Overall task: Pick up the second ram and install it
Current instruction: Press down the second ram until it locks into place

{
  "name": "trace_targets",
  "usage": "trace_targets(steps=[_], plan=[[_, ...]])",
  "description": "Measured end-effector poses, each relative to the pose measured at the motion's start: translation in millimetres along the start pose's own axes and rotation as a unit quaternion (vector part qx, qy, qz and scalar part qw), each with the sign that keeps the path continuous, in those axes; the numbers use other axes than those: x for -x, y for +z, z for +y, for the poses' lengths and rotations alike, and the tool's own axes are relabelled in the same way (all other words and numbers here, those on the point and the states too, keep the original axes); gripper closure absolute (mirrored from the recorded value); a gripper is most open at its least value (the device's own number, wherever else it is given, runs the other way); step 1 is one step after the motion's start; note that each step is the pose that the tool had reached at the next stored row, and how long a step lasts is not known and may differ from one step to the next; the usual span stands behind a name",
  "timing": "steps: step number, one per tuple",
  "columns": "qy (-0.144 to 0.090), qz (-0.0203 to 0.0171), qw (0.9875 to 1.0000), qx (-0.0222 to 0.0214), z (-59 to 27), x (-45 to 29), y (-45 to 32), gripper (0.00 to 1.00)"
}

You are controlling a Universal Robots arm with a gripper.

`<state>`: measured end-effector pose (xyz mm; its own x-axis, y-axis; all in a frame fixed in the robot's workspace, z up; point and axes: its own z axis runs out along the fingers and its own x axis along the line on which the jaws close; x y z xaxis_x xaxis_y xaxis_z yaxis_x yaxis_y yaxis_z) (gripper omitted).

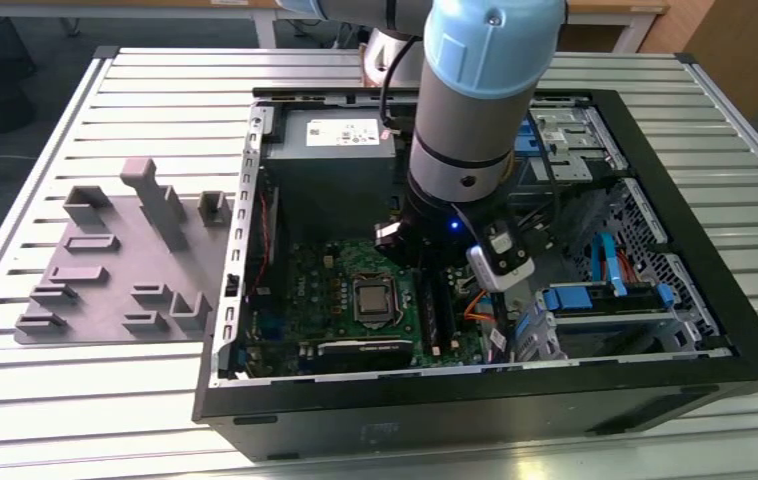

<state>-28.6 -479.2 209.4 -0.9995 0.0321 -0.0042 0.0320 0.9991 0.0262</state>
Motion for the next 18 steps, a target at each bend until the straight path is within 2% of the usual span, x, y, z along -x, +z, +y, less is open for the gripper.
trace_targets(steps=[6, 18], plan=[[-0.001, 0.0013, 1.0000, -0.0030, 0.8, 1.0, -1.0, 0.86], [-0.009, 0.0017, 1.0000, -0.0029, 1.6, 1.3, -1.8, 0.86]])
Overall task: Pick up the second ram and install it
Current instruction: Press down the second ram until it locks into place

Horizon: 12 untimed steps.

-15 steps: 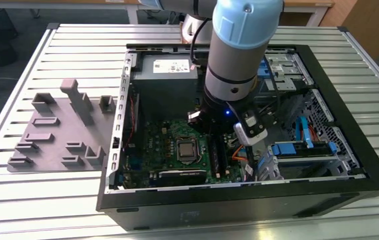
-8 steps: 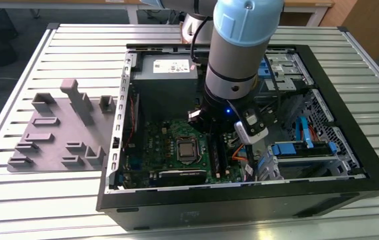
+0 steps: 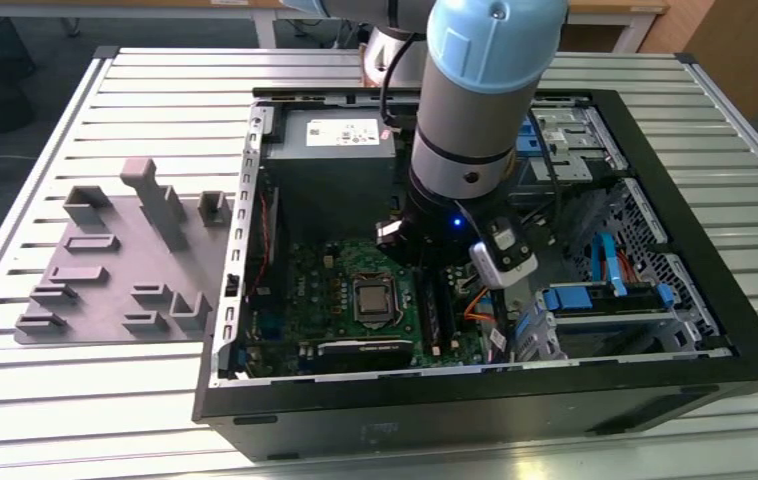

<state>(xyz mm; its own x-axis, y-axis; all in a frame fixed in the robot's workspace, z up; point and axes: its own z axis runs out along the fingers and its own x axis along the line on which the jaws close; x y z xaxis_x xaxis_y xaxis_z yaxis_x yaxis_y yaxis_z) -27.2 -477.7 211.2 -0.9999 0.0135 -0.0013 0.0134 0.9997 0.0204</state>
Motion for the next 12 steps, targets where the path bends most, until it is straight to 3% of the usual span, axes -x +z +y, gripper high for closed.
trace_targets(steps=[12], plan=[[0.000, 0.0002, 1.0000, 0.0001, -0.1, 0.0, 5.7, 0.86]])
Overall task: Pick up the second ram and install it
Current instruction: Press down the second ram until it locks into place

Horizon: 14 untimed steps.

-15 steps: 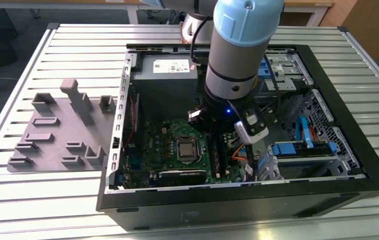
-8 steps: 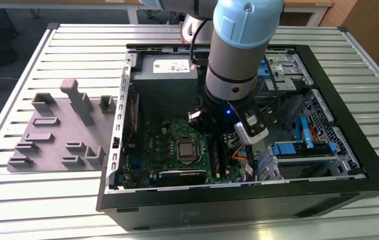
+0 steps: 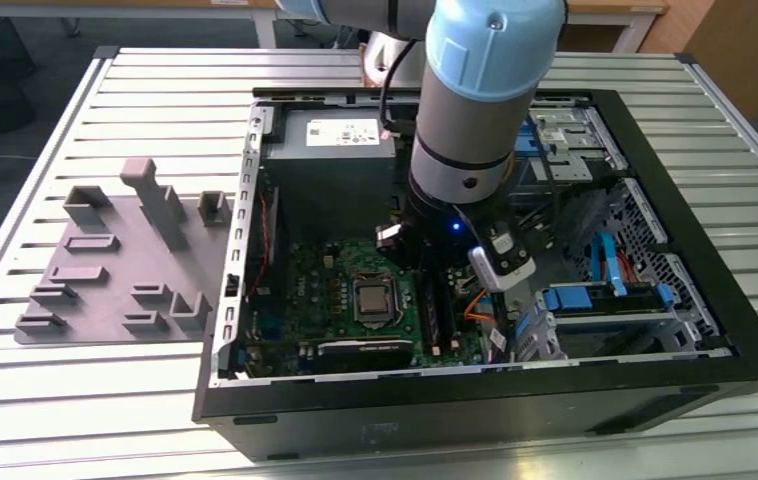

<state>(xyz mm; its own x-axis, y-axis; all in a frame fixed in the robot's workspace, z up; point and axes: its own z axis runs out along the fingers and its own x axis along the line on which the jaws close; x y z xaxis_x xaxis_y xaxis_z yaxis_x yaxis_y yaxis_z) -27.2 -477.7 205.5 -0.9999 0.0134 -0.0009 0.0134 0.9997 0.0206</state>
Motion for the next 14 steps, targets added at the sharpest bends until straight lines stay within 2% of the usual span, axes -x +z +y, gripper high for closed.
trace_targets(steps=[14], plan=[[0.000, 0.0002, 1.0000, 0.0000, 0.0, 0.0, 0.7, 0.86]])
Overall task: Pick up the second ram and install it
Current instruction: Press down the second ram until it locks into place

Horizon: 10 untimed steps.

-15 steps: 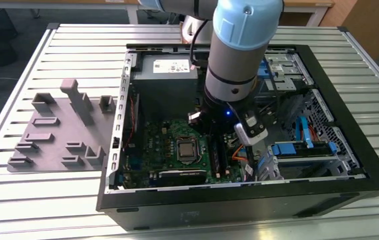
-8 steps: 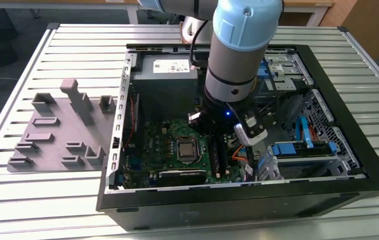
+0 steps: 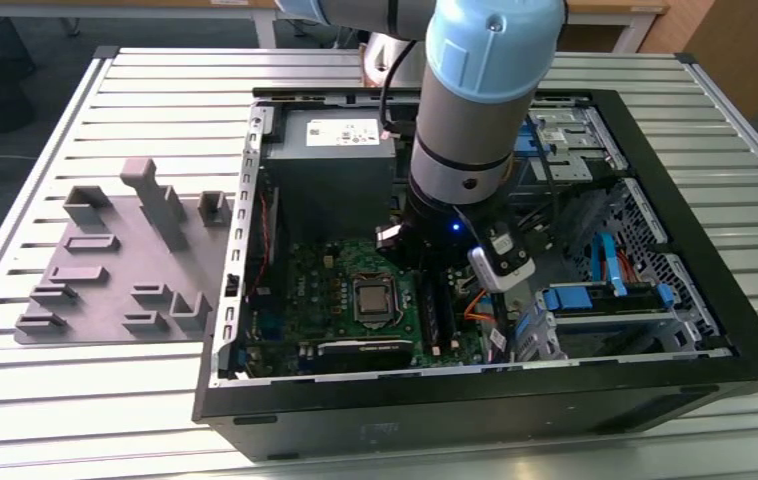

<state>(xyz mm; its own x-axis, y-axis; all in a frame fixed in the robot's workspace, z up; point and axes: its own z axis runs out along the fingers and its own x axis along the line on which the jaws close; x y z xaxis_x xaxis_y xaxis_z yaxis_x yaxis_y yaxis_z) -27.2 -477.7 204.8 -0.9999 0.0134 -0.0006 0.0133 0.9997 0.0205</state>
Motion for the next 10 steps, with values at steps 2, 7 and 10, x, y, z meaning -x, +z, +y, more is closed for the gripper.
trace_targets(steps=[2, 7, 10], plan=[[0.000, 0.0000, 1.0000, 0.0000, 0.0, 0.0, 0.0, 0.85], [0.000, 0.0000, 1.0000, 0.0001, 0.0, 0.0, -0.1, 0.78], [0.000, 0.0000, 1.0000, 0.0001, 0.1, 0.0, -5.0, 0.78]])
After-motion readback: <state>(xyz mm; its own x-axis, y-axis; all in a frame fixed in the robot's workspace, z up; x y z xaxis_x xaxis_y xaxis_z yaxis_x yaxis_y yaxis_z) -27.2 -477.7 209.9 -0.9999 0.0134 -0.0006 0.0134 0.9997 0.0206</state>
